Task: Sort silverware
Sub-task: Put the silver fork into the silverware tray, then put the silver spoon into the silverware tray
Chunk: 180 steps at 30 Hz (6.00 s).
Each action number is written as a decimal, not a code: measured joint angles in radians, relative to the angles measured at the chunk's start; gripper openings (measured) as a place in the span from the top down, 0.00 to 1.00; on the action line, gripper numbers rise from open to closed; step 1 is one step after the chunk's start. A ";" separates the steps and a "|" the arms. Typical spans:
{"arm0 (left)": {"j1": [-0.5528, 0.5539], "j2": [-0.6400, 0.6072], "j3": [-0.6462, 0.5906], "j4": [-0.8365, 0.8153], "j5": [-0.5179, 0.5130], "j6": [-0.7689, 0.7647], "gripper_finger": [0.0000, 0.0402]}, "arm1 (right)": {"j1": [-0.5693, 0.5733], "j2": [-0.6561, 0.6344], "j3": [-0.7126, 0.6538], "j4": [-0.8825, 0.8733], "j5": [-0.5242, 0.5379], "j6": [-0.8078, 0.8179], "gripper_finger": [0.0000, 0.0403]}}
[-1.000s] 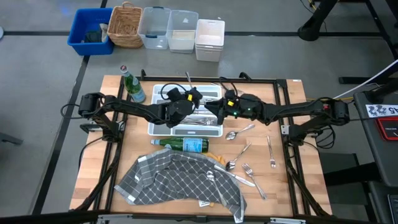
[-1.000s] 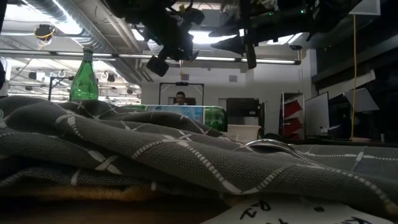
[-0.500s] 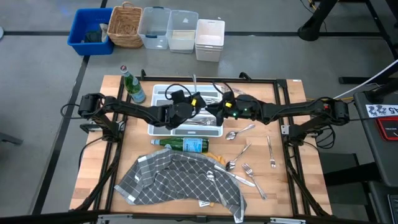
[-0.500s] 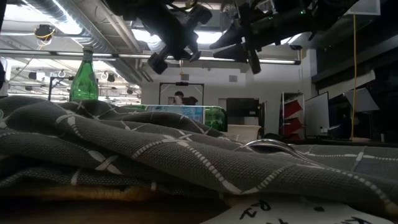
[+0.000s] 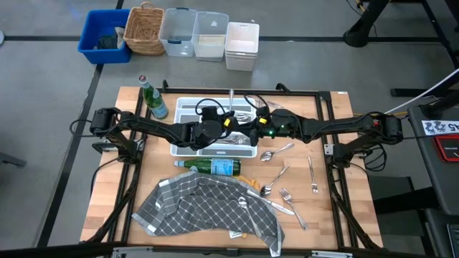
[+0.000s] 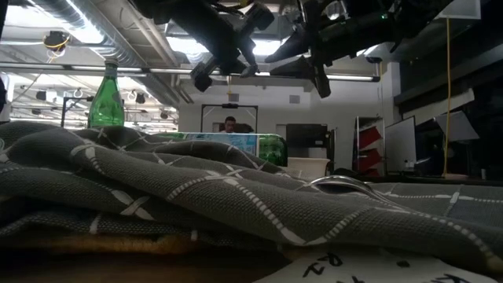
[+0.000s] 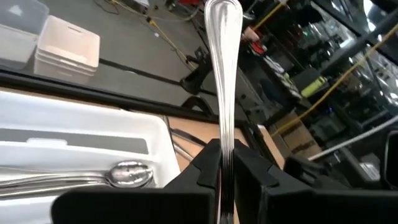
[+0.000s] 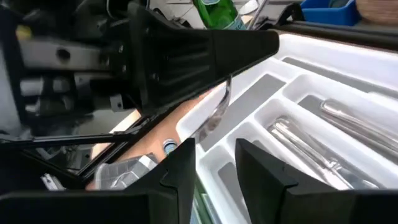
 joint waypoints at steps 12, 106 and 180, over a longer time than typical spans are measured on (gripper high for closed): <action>-0.013 0.016 0.000 0.015 0.068 0.035 0.95 | 0.000 0.019 0.002 0.039 -0.008 0.054 0.71; -0.044 -0.301 0.000 -0.701 0.165 0.368 0.79 | -0.301 0.574 0.476 -0.493 -0.089 -1.395 0.99; -0.007 -0.301 0.000 -0.795 0.202 0.599 0.79 | -0.047 0.415 0.417 -1.454 -0.074 0.702 0.82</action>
